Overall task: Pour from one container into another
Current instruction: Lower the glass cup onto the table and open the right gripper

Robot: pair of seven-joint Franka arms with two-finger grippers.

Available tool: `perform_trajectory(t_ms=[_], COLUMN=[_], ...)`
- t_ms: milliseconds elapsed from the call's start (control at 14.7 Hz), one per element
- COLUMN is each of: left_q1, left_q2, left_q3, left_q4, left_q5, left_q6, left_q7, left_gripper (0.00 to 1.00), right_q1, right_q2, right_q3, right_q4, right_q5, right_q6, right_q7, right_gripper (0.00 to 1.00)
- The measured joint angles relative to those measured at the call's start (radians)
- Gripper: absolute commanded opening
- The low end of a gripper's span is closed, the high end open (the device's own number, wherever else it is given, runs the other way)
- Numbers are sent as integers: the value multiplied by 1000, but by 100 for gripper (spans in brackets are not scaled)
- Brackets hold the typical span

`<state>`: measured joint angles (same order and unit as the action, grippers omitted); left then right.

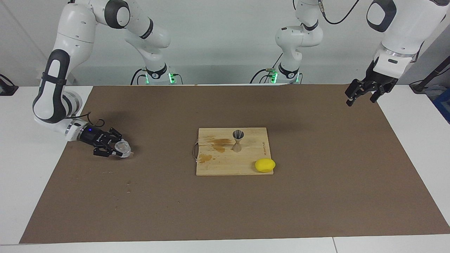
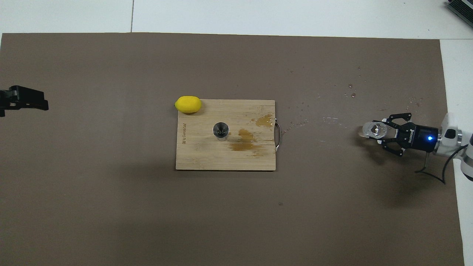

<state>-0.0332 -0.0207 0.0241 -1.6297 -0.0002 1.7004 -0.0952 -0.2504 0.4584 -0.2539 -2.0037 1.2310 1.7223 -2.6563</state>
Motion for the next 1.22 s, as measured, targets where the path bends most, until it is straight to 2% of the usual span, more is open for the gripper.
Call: perform_trajectory(t_ms=[204, 272, 340, 680, 952, 1224], left_q1=[-2, -3, -3, -3, -2, -2], left_q2=[-6, -6, -6, -1, 17, 18], left_q3=[-5, -7, -8, -15, -21, -25], left_q4=[0, 0, 0, -1, -2, 0], left_q5=[0, 0, 0, 0, 0, 0], left_q6=[-9, -9, -9, -10, -11, -11], left_q7=[0, 0, 0, 0, 0, 0], left_gripper=[100, 100, 100, 100, 100, 100], right_q1=[-3, -4, -5, -7, -4, 2], right_q2=[14, 17, 18, 18, 14, -54], right_q3=[0, 0, 0, 0, 4, 8], right_q4=[-9, -10, -10, -10, -6, 6], right_q5=[0, 0, 0, 0, 0, -3], right_q6=[-7, -11, -13, -19, -68, -64], right_q7=[-16, -17, -18, -18, -3, 158], right_gripper=[0, 25, 99, 100, 100, 100])
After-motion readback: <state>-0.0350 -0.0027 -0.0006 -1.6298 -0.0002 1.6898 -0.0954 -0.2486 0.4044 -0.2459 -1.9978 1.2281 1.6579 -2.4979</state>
